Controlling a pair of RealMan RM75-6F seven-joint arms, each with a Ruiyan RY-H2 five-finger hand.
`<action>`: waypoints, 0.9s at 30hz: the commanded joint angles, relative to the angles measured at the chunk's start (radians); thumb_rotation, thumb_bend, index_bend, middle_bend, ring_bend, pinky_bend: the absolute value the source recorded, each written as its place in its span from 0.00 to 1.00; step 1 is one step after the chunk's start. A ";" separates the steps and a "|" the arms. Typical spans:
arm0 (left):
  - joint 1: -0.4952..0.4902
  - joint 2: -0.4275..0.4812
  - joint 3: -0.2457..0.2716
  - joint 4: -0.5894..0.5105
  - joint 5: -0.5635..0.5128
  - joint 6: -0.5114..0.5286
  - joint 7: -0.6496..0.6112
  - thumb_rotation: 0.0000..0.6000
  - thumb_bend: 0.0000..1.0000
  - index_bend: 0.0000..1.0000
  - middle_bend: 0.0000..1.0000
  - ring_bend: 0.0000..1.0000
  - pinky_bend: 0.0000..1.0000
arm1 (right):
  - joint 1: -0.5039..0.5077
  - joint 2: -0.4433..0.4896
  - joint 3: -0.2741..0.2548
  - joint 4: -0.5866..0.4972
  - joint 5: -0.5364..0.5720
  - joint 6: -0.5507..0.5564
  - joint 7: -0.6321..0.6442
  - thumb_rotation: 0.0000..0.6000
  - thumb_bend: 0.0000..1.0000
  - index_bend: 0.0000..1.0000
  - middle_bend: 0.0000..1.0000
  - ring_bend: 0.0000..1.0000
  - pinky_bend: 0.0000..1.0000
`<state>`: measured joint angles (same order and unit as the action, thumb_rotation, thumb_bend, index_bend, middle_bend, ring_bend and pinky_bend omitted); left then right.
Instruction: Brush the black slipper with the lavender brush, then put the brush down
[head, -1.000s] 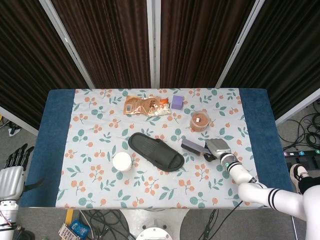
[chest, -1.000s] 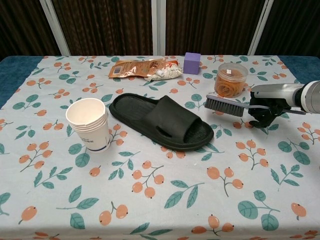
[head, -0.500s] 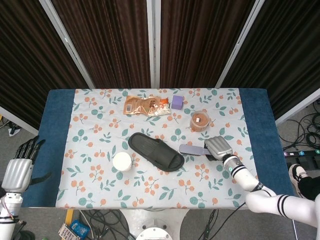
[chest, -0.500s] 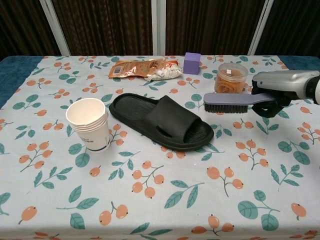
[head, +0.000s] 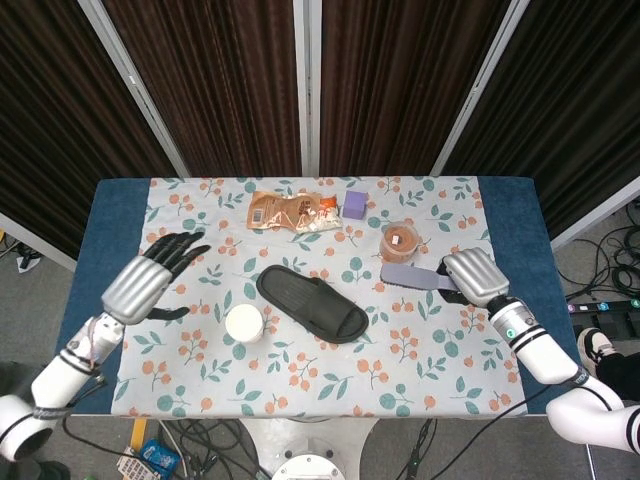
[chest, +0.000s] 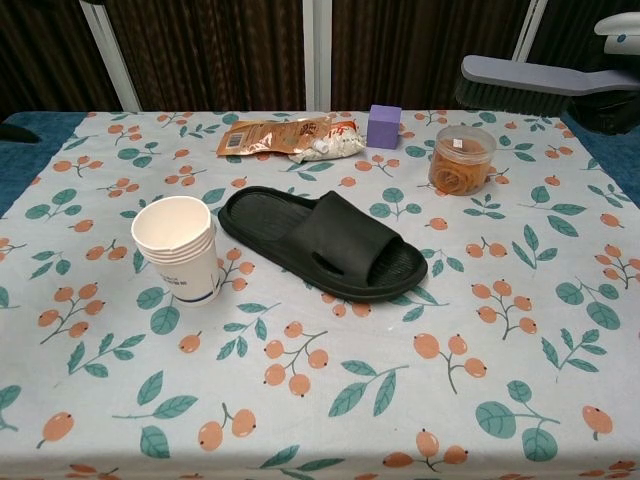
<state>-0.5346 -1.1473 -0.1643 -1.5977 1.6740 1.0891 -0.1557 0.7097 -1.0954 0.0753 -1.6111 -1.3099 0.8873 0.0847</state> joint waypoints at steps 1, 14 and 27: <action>-0.210 -0.042 -0.059 0.006 -0.032 -0.237 -0.017 1.00 0.18 0.14 0.11 0.05 0.11 | -0.001 0.001 0.005 -0.006 0.005 -0.006 -0.012 1.00 0.52 1.00 1.00 1.00 1.00; -0.462 -0.352 -0.060 0.370 -0.222 -0.516 0.100 1.00 0.18 0.14 0.12 0.05 0.11 | 0.001 -0.037 0.018 0.009 0.022 -0.034 -0.053 1.00 0.52 1.00 1.00 1.00 1.00; -0.496 -0.468 0.051 0.571 -0.165 -0.505 0.044 1.00 0.19 0.13 0.12 0.05 0.11 | 0.007 -0.075 0.025 0.053 0.034 -0.063 -0.058 1.00 0.52 1.00 1.00 1.00 1.00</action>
<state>-1.0251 -1.5957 -0.1306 -1.0484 1.4938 0.5715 -0.0944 0.7165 -1.1702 0.1006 -1.5584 -1.2761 0.8242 0.0267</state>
